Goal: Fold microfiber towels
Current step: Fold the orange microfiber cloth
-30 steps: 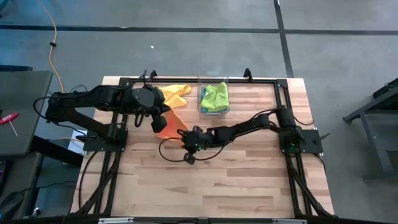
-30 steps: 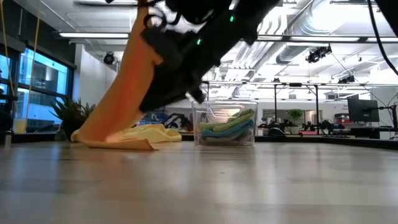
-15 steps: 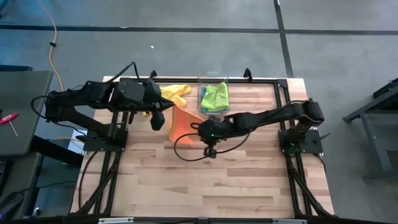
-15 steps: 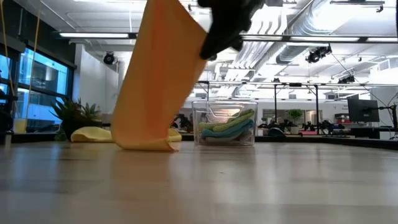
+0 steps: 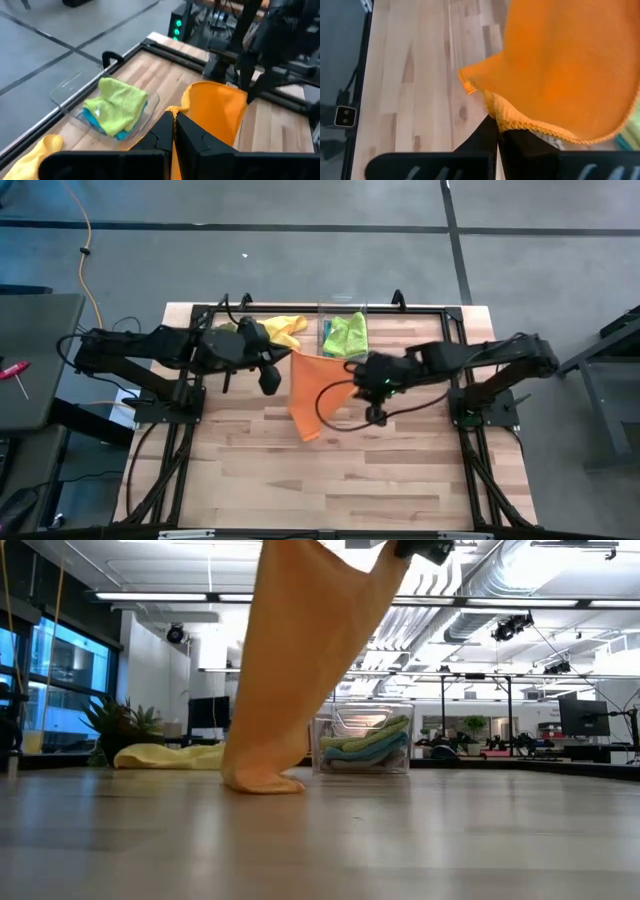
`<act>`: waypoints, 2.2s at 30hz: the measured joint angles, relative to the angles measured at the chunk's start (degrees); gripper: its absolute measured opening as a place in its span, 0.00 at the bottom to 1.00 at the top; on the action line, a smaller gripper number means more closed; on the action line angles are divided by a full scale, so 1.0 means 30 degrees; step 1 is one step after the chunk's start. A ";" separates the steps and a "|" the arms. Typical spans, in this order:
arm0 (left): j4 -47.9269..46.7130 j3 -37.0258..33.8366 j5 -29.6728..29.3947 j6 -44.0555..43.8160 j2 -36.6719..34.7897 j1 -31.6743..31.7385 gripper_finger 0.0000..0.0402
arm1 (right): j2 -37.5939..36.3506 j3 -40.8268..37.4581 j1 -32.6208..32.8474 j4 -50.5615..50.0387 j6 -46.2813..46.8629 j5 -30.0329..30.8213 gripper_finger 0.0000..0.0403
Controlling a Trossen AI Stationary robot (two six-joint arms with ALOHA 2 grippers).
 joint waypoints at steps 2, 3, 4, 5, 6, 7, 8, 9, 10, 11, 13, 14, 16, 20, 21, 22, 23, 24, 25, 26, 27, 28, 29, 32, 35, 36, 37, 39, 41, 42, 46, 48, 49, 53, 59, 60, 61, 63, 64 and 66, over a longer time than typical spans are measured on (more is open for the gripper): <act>0.0982 -0.0013 -0.0765 0.0019 0.0013 0.0000 0.00 | -0.0563 0.0000 -0.0278 -0.0188 -0.0129 0.0000 0.00; 0.1543 -0.0003 -0.1236 0.0094 -0.0017 0.0000 0.00 | -0.0797 0.0000 -0.0401 -0.0278 -0.0193 0.0006 0.00; 0.2053 0.0007 -0.1667 0.0234 -0.0065 0.0000 0.00 | -0.1051 0.0000 -0.0542 -0.0444 -0.0337 -0.0003 0.00; 0.2489 0.0007 -0.1992 0.0472 -0.0193 0.0001 0.00 | -0.1290 0.0000 -0.0681 -0.0596 -0.0529 -0.0076 0.00; 0.2856 0.0003 -0.2249 0.0755 -0.0344 0.0048 0.00 | -0.1481 0.0000 -0.0815 -0.0683 -0.0659 -0.0259 0.00; 0.3491 0.0007 -0.2538 0.1130 -0.0448 0.0122 0.00 | -0.1663 0.0000 -0.0991 -0.0744 -0.0828 -0.0445 0.00; 0.4129 0.0055 -0.2775 0.1531 -0.0521 0.0138 0.00 | -0.1814 0.0000 -0.1143 -0.0841 -0.1052 -0.0630 0.00; 0.4506 0.0058 -0.2811 0.1920 -0.0650 0.0160 0.00 | -0.1932 0.0000 -0.1318 -0.0961 -0.1273 -0.0854 0.00; 0.4750 0.0036 -0.2935 0.2402 -0.0734 0.0240 0.00 | -0.2050 0.0000 -0.1489 -0.0997 -0.1529 -0.1014 0.00; 0.5182 0.0036 -0.3178 0.2861 -0.0743 0.0307 0.00 | -0.2153 0.0021 -0.1664 -0.1080 -0.1760 -0.1074 0.00; 0.5795 0.0036 -0.3787 0.3894 -0.0745 0.0379 0.00 | -0.2188 0.0327 -0.2012 -0.1557 -0.2355 -0.1138 0.00; 0.5977 0.0036 -0.4030 0.4523 -0.0783 0.0380 0.00 | -0.2187 0.0547 -0.2167 -0.1722 -0.2662 -0.1152 0.00; 0.6151 0.0036 -0.4520 0.5453 -0.0873 0.0379 0.00 | -0.2181 0.1071 -0.2461 -0.2202 -0.3311 -0.1199 0.00; 0.5642 0.0033 -0.5162 0.5077 -0.0873 0.0364 0.00 | -0.2188 0.2187 -0.3072 -0.2553 -0.4107 -0.1935 0.00; 0.5409 0.0029 -0.5199 0.4792 -0.0798 0.0364 0.00 | -0.2188 0.2398 -0.3188 -0.2605 -0.4215 -0.2108 0.00; 0.5222 0.0029 -0.5247 0.4505 -0.0676 0.0364 0.00 | -0.2188 0.2571 -0.3301 -0.2604 -0.4437 -0.2267 0.00; 0.4913 0.0029 -0.5296 0.4132 -0.0554 0.0364 0.00 | -0.2188 0.2643 -0.3387 -0.2611 -0.4484 -0.2386 0.00; 0.4567 -0.0009 -0.5337 0.3724 -0.0420 0.0364 0.00 | -0.2188 0.2673 -0.3449 -0.2667 -0.4493 -0.2403 0.00; 0.4509 -0.0161 -0.5428 0.3410 -0.0277 0.0364 0.00 | -0.2183 0.2674 -0.3496 -0.2690 -0.4509 -0.2444 0.00; 0.4603 -0.0384 -0.5482 0.3093 -0.0109 0.0357 0.00 | -0.2167 0.2629 -0.3506 -0.2661 -0.4594 -0.2455 0.00; 0.4733 -0.0700 -0.5550 0.2840 0.0048 0.0308 0.00 | -0.2129 0.2551 -0.3506 -0.2674 -0.4645 -0.2470 0.00; 0.4815 -0.1110 -0.5640 0.2559 0.0138 0.0206 0.00 | -0.2082 0.2498 -0.3502 -0.2821 -0.4697 -0.2470 0.00; 0.4807 -0.1619 -0.5756 0.2209 0.0172 0.0074 0.00 | -0.2050 0.2441 -0.3498 -0.3025 -0.4711 -0.2484 0.00; 0.5274 -0.3303 -0.6338 0.0564 0.0314 -0.0266 0.00 | -0.2026 0.2412 -0.3491 -0.3477 -0.4688 -0.2506 0.00; 0.5139 -0.4772 -0.6577 -0.1033 0.0350 -0.0765 0.00 | -0.1970 0.2412 -0.3484 -0.3974 -0.4639 -0.2506 0.00; 0.5217 -0.5077 -0.6630 -0.1366 0.0344 -0.0951 0.00 | -0.1970 0.2412 -0.3484 -0.3968 -0.4639 -0.2506 0.00; 0.5401 -0.5329 -0.6633 -0.1640 0.0336 -0.1138 0.00 | -0.1948 0.2412 -0.3484 -0.3954 -0.4635 -0.2506 0.00; 0.5551 -0.5631 -0.6581 -0.1903 0.0336 -0.1563 0.00 | -0.1763 0.2412 -0.3484 -0.3909 -0.4552 -0.2519 0.00; 0.5581 -0.5653 -0.6652 -0.1976 0.0334 -0.2009 0.00 | -0.1415 0.2412 -0.3392 -0.3887 -0.4470 -0.2791 0.00; 0.5643 -0.5640 -0.6822 -0.1982 0.0320 -0.2245 0.00 | -0.1199 0.2412 -0.3268 -0.3872 -0.4475 -0.2911 0.00; 0.5352 -0.5643 -0.7220 -0.1806 -0.0119 -0.3350 0.00 | -0.0192 0.2404 -0.2401 -0.3477 -0.4478 -0.2968 0.00; 0.5034 -0.5632 -0.7126 -0.1749 -0.0462 -0.3996 0.00 | 0.0184 0.2404 -0.1897 -0.2911 -0.4469 -0.2973 0.00; 0.4687 -0.5632 -0.6961 -0.1763 -0.0612 -0.4342 0.00 | 0.0388 0.2404 -0.1665 -0.2628 -0.4412 -0.2973 0.00; 0.3116 -0.5632 -0.5278 -0.2773 -0.1097 -0.5632 0.00 | 0.1207 0.2404 -0.0796 -0.1770 -0.3755 -0.3016 0.00; 0.0174 -0.5621 -0.2188 -0.6305 -0.0851 -0.7385 0.00 | 0.2919 0.2404 0.0607 -0.1523 -0.2507 -0.3038 0.00; -0.0180 -0.5618 -0.1792 -0.6707 -0.0672 -0.7632 0.00 | 0.3233 0.2404 0.0851 -0.1394 -0.2333 -0.3102 0.00; -0.0683 -0.5632 -0.1421 -0.7058 -0.0446 -0.7903 0.00 | 0.3636 0.2404 0.1096 -0.1187 -0.2150 -0.3257 0.00; -0.1224 -0.5637 -0.0806 -0.7934 0.0080 -0.8305 0.00 | 0.4406 0.2401 0.1579 -0.0794 -0.1882 -0.3437 0.00; -0.1493 -0.5632 -0.0414 -0.8415 0.0389 -0.8466 0.00 | 0.4792 0.2397 0.1804 -0.0551 -0.1771 -0.3567 0.00; -0.2098 -0.5632 0.0714 -0.9060 0.1098 -0.8780 0.00 | 0.5483 0.2397 0.2224 0.0055 -0.1450 -0.3958 0.00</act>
